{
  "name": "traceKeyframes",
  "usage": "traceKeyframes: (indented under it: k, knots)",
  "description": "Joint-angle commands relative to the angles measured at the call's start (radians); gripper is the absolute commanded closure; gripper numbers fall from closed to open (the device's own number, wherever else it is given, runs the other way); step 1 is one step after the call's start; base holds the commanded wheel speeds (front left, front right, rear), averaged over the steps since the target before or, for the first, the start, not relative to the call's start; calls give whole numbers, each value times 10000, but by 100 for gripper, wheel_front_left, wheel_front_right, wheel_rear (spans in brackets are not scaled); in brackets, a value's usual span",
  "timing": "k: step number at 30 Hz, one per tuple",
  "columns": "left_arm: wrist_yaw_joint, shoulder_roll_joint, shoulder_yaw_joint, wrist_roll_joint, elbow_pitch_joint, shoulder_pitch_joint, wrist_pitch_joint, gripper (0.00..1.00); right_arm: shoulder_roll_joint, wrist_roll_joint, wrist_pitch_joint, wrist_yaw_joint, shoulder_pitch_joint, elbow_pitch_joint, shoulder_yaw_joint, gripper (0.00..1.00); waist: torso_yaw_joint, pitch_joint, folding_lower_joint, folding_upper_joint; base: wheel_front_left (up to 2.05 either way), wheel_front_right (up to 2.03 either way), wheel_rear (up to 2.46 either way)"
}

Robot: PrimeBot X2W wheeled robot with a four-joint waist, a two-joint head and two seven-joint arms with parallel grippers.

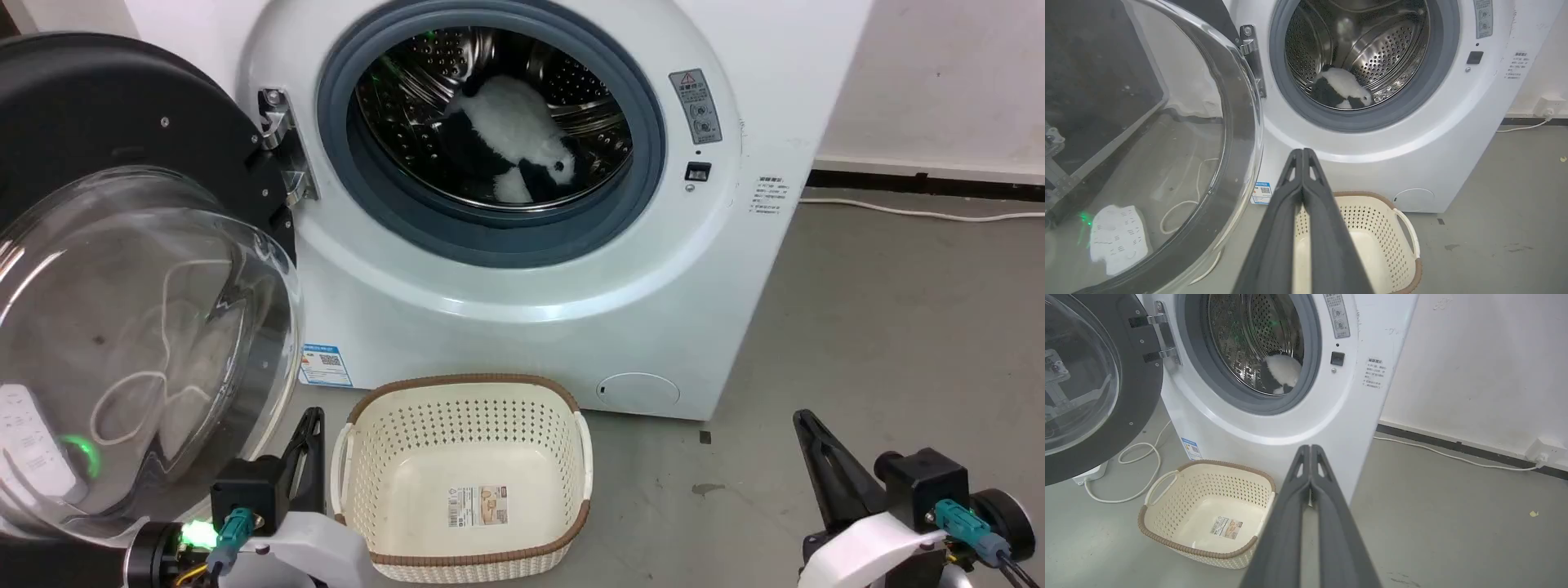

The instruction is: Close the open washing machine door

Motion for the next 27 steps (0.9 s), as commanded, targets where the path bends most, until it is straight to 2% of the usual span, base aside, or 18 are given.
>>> traceKeyframes:
  k: [1,27]
  knots:
    - [-43,1,12,28,-41,-48,3,100,41,-76,5,8,-138,-47,1,100,0,0,0,0,0,0,0]
    - [-43,1,12,28,-41,-48,3,100,41,-76,5,8,-138,-47,1,100,0,0,0,0,0,0,0]
